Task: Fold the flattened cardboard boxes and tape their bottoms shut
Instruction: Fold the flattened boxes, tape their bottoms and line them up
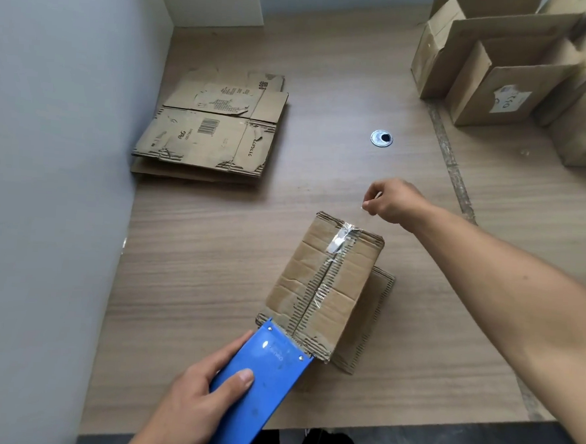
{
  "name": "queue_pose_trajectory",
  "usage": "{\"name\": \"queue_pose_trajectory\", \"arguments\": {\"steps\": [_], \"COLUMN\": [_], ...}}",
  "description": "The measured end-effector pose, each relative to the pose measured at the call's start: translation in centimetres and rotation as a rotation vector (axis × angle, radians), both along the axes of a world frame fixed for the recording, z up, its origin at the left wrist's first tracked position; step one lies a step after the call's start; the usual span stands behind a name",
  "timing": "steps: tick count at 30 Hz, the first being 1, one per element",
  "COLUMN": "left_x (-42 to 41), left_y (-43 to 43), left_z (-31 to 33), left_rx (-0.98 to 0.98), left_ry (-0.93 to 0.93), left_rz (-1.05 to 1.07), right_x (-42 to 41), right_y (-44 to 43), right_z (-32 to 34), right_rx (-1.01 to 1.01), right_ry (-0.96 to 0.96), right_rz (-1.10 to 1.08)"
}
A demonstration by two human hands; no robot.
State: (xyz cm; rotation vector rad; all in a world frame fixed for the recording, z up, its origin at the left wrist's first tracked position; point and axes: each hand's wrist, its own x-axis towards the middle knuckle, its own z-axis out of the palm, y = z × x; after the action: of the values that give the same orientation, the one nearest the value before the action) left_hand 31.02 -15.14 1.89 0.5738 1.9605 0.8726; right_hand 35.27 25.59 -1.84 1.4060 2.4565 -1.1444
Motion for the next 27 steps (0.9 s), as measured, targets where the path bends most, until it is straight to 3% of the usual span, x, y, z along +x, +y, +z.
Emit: {"name": "queue_pose_trajectory", "arguments": {"steps": [4,9,13,15,17,19,21,22,24,27], "left_x": [0.8,1.4,1.8,1.9,1.9,1.9,2.1,2.1,2.0,1.6], "left_y": [0.1,0.0,-0.1,-0.1,0.0,0.1,0.2,0.1,0.0,-0.3], "left_z": [-0.6,-0.8,-1.1,-1.0,-0.9,-0.7,-0.5,-0.4,0.0,1.3], "left_rx": [0.009,0.008,0.010,0.007,0.003,0.005,0.008,0.012,0.011,0.026], "left_ry": [0.017,0.025,0.014,0.009,0.006,0.014,0.015,0.014,-0.006,-0.041], "left_rz": [0.004,0.010,0.039,0.045,0.055,0.071,0.090,0.099,0.115,0.143], "right_x": [0.3,0.9,0.3,0.3,0.4,0.6,1.1,1.6,3.0,3.7], "right_y": [-0.8,-1.4,-1.6,-1.4,-1.2,-1.5,-3.2,-4.5,-6.5,-7.3], "right_z": [-2.4,-4.0,-2.9,-2.6,-2.3,-1.6,-0.6,-0.2,-0.4,-1.1], "right_rx": [-0.106,-0.495,-0.547,-0.482,-0.270,-0.077,-0.149,-0.165,0.003,0.185], "right_ry": [-0.007,-0.072,-0.205,-0.251,-0.215,-0.014,0.176,0.180,0.083,0.071], "right_rz": [0.000,-0.025,0.080,0.108,0.110,0.072,0.180,0.323,0.548,0.548]}}
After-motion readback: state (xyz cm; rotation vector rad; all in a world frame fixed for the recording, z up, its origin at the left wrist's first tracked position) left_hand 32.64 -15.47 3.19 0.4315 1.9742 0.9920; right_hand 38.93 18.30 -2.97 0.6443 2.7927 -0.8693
